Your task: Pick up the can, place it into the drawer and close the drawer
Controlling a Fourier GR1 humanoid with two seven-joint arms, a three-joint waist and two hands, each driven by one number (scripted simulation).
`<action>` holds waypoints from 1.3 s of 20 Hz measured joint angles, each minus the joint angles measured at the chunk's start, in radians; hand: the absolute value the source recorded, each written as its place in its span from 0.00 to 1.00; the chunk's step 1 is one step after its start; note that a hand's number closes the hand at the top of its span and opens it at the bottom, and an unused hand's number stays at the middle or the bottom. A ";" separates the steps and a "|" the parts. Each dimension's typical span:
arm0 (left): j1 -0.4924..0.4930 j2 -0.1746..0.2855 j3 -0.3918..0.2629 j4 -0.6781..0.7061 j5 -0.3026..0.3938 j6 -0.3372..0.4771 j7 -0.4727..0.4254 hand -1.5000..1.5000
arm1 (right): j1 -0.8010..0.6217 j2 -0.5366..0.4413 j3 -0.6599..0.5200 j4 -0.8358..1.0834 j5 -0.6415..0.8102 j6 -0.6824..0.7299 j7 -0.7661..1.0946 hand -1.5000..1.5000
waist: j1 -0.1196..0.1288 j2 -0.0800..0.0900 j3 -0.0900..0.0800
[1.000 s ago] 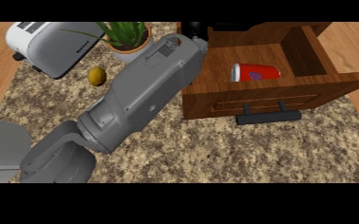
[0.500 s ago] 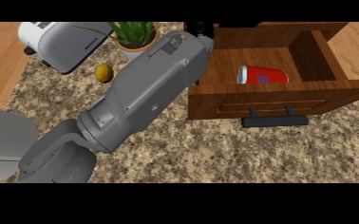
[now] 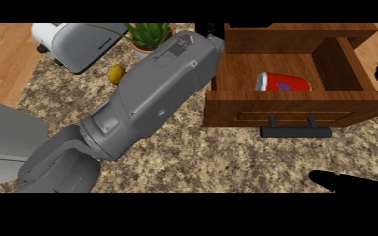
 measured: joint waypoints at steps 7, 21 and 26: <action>0.019 0.027 -0.001 -0.037 -0.033 0.010 0.043 0.00 | -0.154 -0.004 0.151 0.264 0.277 -0.145 -0.067 0.00 | 0.020 -0.006 0.000; 0.121 0.171 -0.007 -0.195 -0.108 0.019 0.139 0.00 | -0.439 -0.040 0.250 0.889 0.604 -0.399 -0.155 0.00 | 0.037 -0.009 0.000; 0.156 0.230 -0.010 -0.287 -0.135 0.043 0.196 0.00 | -0.526 -0.029 0.228 1.132 0.666 -0.530 -0.169 0.00 | 0.043 -0.010 -0.001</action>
